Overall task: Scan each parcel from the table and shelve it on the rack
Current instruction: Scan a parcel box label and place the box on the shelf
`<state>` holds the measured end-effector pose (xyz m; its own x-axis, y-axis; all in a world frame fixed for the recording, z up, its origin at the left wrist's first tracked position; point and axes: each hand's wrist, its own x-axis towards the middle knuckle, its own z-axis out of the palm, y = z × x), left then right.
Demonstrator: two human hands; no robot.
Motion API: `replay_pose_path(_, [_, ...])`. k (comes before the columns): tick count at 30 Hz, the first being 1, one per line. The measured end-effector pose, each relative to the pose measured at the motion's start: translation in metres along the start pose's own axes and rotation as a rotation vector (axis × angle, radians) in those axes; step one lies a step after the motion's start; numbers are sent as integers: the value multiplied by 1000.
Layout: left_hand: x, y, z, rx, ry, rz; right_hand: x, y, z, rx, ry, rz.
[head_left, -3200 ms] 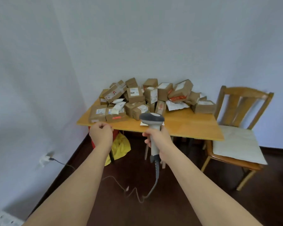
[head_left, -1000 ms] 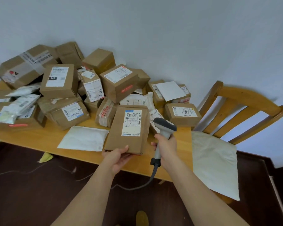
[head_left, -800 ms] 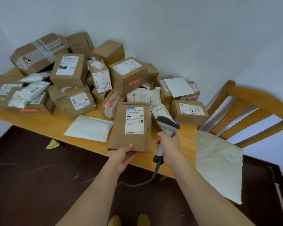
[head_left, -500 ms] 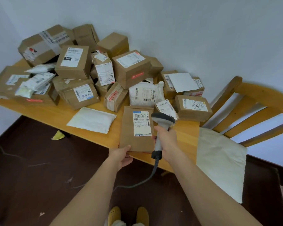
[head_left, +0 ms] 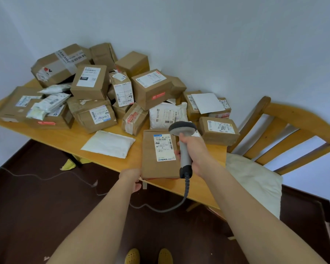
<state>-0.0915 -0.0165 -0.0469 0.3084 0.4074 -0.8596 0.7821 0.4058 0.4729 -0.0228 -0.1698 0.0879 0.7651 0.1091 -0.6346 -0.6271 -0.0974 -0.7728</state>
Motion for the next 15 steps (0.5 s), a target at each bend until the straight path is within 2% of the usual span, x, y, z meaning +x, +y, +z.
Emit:
replay_pose_path(11, [-18,24,-17,-87,29,34,-42,-19,1,-60,19,-45])
replay_pose_path(15, [-19,29,-15,-47,21,75,-49,-22,-1,-80,27,-61])
